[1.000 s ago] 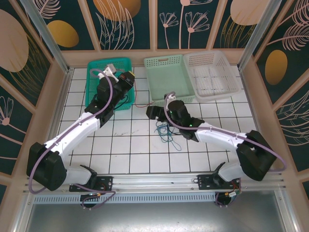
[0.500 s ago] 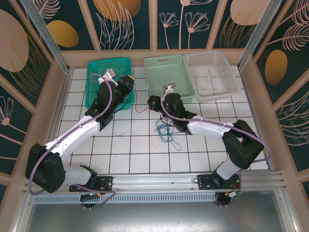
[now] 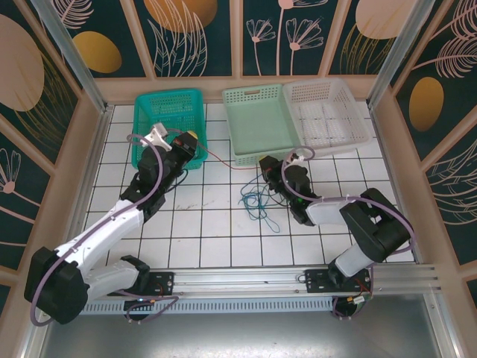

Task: Untangle the cables

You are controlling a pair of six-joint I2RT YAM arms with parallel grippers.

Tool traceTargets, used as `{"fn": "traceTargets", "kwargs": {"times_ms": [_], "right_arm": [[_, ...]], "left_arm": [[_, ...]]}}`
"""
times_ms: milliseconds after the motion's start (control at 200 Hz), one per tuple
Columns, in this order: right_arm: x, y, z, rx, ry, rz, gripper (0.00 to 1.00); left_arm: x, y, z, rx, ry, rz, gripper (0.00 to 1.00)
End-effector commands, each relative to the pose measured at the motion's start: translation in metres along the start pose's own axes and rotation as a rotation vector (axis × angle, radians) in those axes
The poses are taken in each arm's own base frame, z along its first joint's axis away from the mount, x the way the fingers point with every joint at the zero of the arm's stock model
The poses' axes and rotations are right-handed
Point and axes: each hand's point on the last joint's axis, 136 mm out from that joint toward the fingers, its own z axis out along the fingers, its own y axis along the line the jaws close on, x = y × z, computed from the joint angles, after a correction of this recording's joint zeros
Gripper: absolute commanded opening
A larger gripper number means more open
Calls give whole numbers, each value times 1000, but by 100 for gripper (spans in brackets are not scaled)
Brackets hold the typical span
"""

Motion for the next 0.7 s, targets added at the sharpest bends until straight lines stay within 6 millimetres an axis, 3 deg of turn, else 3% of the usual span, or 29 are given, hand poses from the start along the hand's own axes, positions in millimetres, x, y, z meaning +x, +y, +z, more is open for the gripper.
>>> {"fn": "traceTargets", "kwargs": {"times_ms": [0,160,245,270,335,370,470,586,696], "right_arm": [[-18,40,-9,-169,-75,165,0],[-18,48,-8,-205,-77,228,0],[-8,59,4,-186,1,133,0],[-3,62,10,-163,28,83,12],[14,72,25,-84,106,-96,53],[21,77,32,-35,142,-202,63],[28,86,38,87,175,-438,73],[12,71,26,222,159,-561,75],[0,51,6,298,164,-593,75]], "left_arm": [[-10,-3,-9,-11,-35,73,0],[-6,3,-10,-57,-3,160,0],[-13,-2,-9,-73,-7,231,0],[-16,-6,-8,-73,-13,253,0],[-29,-22,-6,-71,-43,320,0],[-38,-31,-4,-72,-63,360,0],[-70,-63,-1,-85,-123,479,0],[-104,-85,6,-123,-165,618,0],[-124,-98,17,-117,-155,674,0]]}}
